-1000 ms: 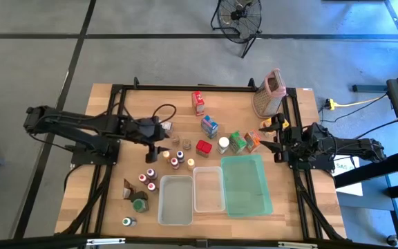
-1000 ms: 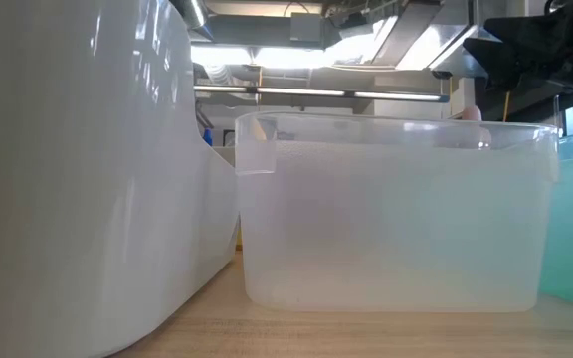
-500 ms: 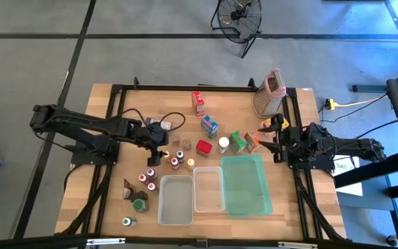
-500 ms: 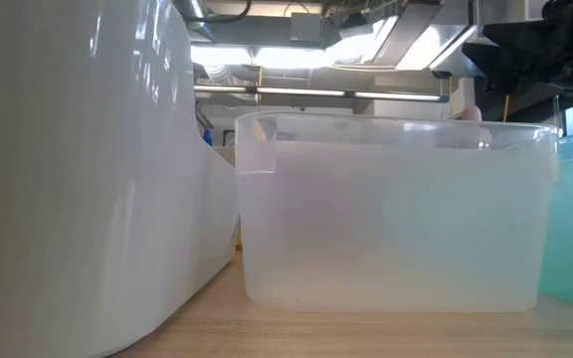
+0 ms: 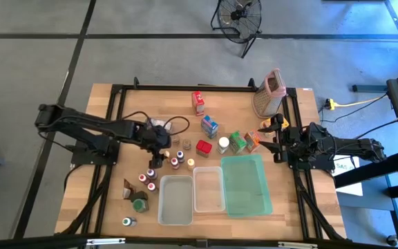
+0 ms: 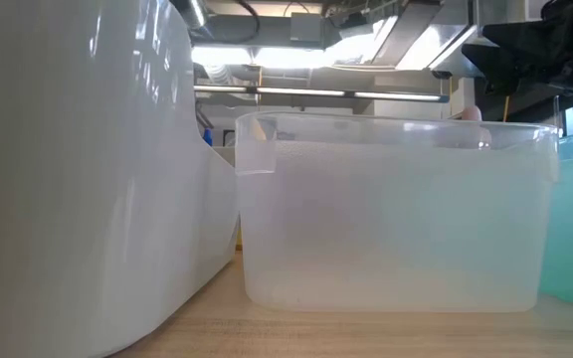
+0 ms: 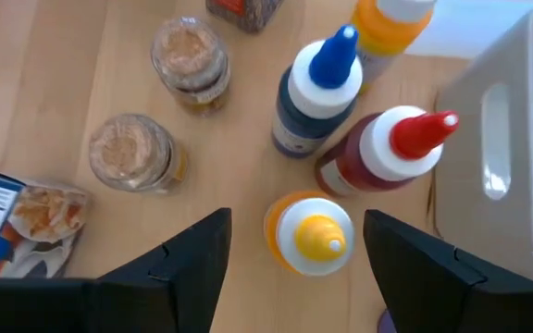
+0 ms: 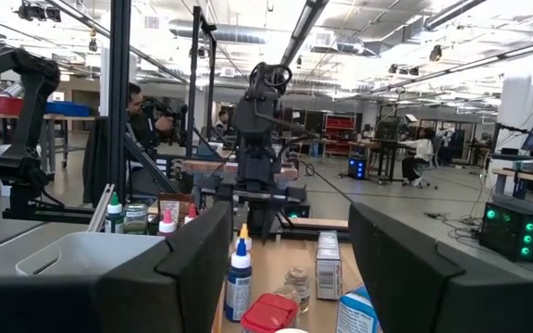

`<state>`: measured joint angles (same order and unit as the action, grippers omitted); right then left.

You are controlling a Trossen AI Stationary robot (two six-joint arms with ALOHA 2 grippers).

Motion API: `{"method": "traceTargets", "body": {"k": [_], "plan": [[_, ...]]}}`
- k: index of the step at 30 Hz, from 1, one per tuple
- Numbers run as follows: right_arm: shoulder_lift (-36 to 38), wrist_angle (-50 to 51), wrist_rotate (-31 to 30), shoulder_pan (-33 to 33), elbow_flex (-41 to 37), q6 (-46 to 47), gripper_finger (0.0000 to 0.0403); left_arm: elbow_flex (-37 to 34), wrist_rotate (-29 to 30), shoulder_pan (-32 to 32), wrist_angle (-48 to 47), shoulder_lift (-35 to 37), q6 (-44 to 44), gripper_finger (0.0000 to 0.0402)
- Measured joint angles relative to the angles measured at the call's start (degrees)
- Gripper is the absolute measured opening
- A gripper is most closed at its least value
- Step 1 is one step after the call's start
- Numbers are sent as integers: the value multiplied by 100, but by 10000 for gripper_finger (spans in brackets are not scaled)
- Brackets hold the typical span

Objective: Pick & Place Kitchen Items
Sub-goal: Put the yellow food coloring bottle into the gray bin

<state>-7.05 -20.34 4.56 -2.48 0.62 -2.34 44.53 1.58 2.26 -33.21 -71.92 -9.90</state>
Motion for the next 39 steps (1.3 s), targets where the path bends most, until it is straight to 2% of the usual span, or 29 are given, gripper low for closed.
{"method": "traceTargets", "body": {"k": [14,28,39], "plan": [[0,0,5,-2,-2,-1,222,0,-9,0,14,-553,-156,239],[0,-2,11,-2,-2,-1,222,0,-20,0,19,-590,-194,151],[0,0,9,-1,-2,-1,222,2,73,-1,-116,-557,-185,147]]}}
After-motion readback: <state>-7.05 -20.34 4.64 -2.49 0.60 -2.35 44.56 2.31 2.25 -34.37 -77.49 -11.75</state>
